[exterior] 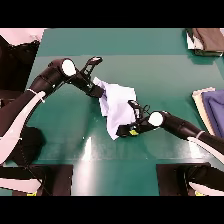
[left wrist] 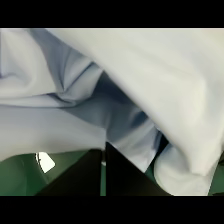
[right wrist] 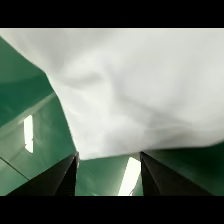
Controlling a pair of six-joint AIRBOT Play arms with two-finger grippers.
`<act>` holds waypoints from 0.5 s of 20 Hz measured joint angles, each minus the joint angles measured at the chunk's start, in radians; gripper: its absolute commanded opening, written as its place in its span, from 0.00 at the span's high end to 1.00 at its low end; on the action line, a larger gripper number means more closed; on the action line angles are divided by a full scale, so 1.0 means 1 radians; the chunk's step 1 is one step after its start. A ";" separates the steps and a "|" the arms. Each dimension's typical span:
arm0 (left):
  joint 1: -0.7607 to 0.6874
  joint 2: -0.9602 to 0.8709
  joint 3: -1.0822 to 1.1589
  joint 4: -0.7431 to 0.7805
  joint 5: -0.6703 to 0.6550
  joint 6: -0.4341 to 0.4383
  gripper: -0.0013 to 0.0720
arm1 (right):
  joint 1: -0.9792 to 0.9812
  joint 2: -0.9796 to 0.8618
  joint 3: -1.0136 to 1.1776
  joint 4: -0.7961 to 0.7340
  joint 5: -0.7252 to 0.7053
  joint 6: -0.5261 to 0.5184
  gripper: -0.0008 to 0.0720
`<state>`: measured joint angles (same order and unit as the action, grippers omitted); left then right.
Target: Fold the shirts.
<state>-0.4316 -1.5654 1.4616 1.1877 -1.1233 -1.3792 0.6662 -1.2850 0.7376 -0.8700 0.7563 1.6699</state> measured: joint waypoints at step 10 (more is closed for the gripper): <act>0.000 0.000 0.000 0.016 -0.026 -0.001 0.95 | 0.030 -0.082 0.061 -0.023 -0.090 0.099 0.97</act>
<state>-0.4313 -1.5654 1.4616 1.2037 -1.1488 -1.3800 0.6964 -1.3674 0.7990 -0.8932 0.6659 1.7691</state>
